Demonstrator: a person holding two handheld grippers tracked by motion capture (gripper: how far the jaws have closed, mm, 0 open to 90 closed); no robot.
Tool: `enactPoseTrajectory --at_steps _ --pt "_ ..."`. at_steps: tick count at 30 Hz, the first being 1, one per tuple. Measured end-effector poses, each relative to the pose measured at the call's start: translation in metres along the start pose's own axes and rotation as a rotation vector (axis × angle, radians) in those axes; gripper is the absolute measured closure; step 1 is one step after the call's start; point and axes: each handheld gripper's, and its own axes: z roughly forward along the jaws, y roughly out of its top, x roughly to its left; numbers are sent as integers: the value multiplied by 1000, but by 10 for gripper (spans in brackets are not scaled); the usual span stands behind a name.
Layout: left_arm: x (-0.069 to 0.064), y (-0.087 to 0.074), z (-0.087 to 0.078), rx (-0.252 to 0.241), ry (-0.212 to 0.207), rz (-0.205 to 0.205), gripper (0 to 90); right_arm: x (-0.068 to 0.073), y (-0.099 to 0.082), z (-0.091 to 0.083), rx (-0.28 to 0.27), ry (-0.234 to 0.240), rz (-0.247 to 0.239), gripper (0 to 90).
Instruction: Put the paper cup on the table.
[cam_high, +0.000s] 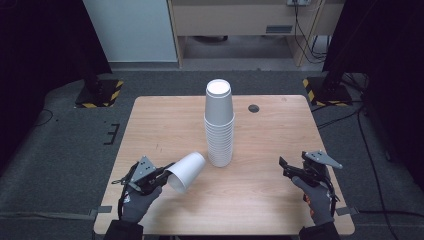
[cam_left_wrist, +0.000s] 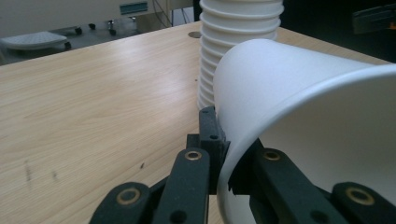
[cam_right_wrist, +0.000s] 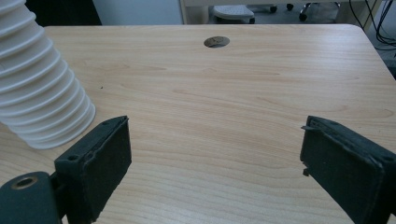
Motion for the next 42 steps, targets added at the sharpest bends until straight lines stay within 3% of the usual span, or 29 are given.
enactPoseTrajectory --at_steps 2,14,18,21,24,26,29,42 --pt "8 -3 -6 13 30 -20 867 1 -1 2 19 -8 -18 87" --pt "36 -5 -25 120 119 -76 866 7 -9 14 118 -37 -101 81" --pt "43 -3 -30 163 140 -82 867 8 -15 17 114 -49 -112 112" --pt "49 -1 -35 198 156 -91 867 4 -22 22 168 -55 -135 115" --pt "54 1 -40 221 164 -103 867 3 -25 24 185 -54 -132 112" --pt "58 2 -42 245 168 -116 867 0 -30 28 237 -53 -148 99" --pt "62 5 -43 293 171 -124 867 -2 -34 30 263 -41 -140 101" --pt "75 16 -43 443 202 -133 868 -9 -42 34 308 -40 -130 102"
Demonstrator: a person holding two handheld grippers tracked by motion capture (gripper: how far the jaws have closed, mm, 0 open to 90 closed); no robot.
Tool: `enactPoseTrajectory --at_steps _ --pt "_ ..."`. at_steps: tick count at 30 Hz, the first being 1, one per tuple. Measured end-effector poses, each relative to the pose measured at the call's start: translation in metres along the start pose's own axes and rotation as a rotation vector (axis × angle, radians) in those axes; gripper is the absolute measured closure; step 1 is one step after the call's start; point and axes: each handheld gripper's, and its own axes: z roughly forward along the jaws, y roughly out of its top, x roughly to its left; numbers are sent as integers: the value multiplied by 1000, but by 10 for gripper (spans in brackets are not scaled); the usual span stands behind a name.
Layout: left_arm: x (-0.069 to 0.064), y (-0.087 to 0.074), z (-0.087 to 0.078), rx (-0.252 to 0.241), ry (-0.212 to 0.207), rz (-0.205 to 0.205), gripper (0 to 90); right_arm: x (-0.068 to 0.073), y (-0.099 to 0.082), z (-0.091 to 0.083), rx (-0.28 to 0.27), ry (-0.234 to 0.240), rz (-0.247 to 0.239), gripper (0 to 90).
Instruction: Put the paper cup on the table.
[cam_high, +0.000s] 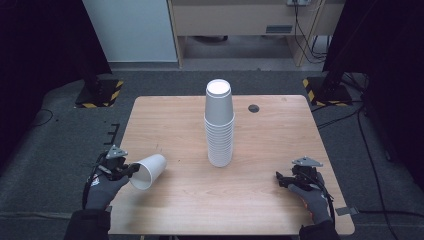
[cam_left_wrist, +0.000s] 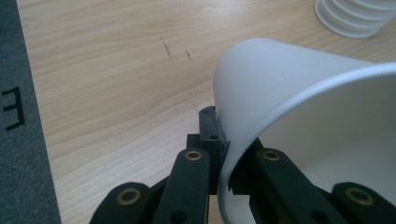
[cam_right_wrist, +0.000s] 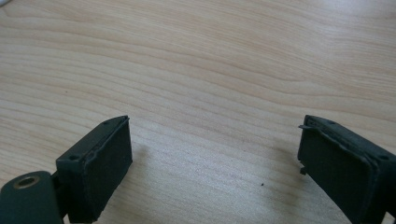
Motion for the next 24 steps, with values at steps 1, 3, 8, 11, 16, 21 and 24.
enactPoseTrajectory --at_steps 1,3,8,11,16,21,24 --pt "1 1 0 12 3 -3 868 -1 -1 0 5 1 1 101" --pt "3 3 -1 32 8 -6 868 -2 -2 2 9 -1 3 94" --pt "7 7 -4 104 7 1 868 -3 -3 2 7 1 13 92" --pt "8 9 -5 140 5 -3 869 -3 -3 2 8 2 12 91" --pt "10 17 -7 214 19 -9 869 -3 -3 2 11 7 9 88" --pt "13 26 -10 303 28 -14 869 -3 -3 2 13 8 10 85" --pt "13 32 -10 344 38 -18 869 -3 -3 2 12 8 7 85"
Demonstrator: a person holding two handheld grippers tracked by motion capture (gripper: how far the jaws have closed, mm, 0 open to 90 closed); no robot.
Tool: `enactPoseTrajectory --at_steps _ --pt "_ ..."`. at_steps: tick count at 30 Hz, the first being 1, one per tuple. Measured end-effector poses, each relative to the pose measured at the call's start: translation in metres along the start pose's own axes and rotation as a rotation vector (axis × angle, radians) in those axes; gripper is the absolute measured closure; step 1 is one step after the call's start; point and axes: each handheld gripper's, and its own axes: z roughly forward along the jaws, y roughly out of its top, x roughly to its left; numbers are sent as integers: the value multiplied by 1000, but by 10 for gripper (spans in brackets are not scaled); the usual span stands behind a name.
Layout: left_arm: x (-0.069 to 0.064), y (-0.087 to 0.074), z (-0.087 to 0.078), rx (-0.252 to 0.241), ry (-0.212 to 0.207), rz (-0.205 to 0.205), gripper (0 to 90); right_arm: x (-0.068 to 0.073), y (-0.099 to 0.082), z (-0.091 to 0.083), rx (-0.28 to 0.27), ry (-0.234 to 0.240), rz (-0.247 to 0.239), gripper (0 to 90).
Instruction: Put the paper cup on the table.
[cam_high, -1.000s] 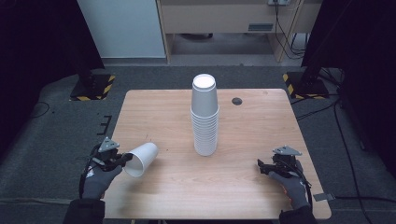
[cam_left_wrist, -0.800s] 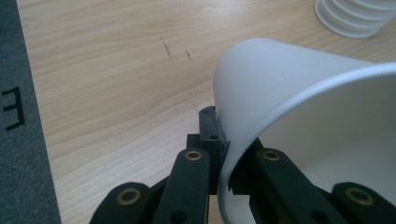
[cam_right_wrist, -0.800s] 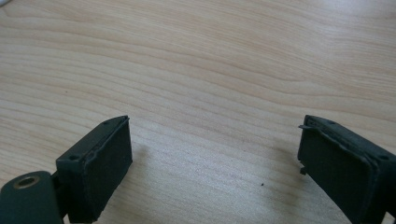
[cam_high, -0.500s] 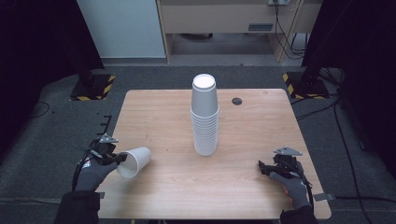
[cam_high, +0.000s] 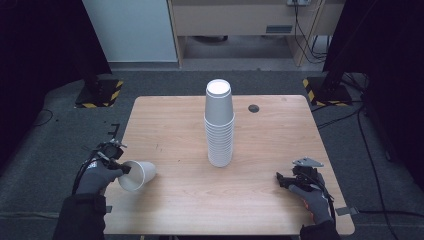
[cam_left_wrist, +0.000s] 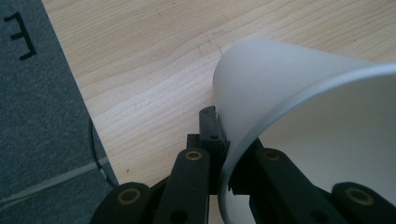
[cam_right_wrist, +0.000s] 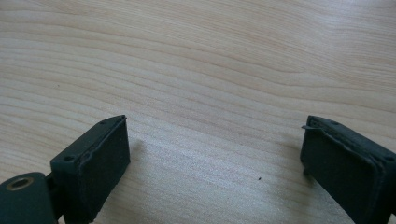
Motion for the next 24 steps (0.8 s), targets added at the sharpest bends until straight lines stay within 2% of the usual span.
enactPoseTrajectory --at_steps 1,4,5,6,12,24 --pt "0 3 0 27 -2 -4 869 0 0 0 1 0 2 85" --pt "0 7 0 54 -1 -3 869 0 0 0 1 1 3 83" --pt "0 10 0 85 -3 -2 869 0 0 0 2 1 3 83" --pt "0 10 0 85 -3 -2 869 0 0 0 2 1 3 83" --pt "-3 17 3 174 -4 7 869 0 0 0 1 1 3 83" --pt "-6 18 19 338 -17 0 868 0 0 0 1 -1 -1 80"
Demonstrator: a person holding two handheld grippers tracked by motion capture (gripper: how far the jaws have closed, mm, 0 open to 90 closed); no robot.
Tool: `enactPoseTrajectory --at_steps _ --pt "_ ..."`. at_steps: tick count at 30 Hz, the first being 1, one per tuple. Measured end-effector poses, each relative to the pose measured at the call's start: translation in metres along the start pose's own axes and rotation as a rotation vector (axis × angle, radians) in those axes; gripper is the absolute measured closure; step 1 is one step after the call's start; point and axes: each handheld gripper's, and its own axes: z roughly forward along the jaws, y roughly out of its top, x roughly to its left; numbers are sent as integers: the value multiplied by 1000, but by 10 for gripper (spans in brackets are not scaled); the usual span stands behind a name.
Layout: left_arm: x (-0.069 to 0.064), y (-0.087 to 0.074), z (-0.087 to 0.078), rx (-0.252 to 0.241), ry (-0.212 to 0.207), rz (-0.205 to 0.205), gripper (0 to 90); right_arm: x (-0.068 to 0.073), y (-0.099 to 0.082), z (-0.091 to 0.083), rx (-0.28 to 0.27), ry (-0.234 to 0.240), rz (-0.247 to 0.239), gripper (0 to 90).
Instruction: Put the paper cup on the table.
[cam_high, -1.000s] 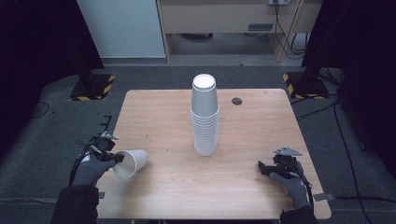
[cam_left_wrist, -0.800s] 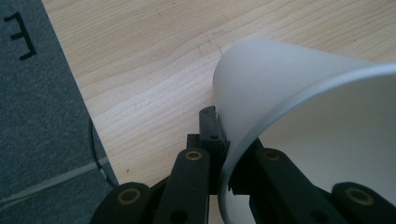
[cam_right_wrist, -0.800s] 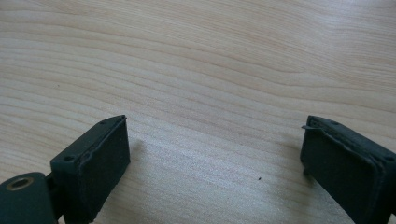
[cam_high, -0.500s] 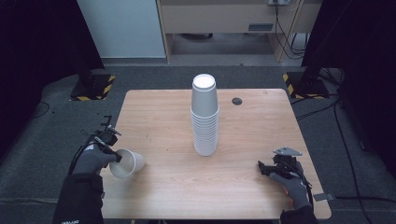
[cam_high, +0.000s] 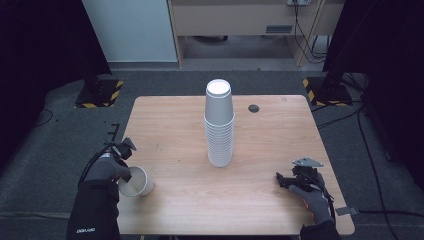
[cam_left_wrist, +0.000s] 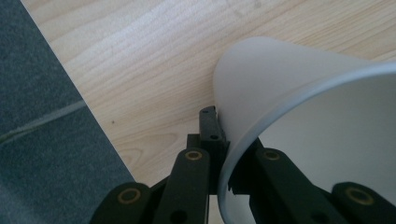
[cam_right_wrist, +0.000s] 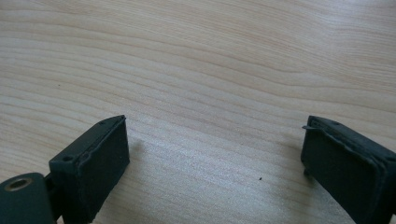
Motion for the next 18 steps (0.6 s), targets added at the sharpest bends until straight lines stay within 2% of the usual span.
enactPoseTrajectory --at_steps 3,8,13,15,18 --pt "-2 3 0 44 7 5 868 0 0 0 -1 -1 3 80" --pt "-6 7 1 46 -2 -1 862 0 0 0 -1 -1 0 80" --pt "-6 9 4 3 -12 10 819 0 0 0 0 0 4 78" --pt "-6 8 5 -48 -25 15 776 0 0 0 0 0 5 78" --pt "-5 6 6 -77 -19 19 756 0 0 0 0 0 4 78"
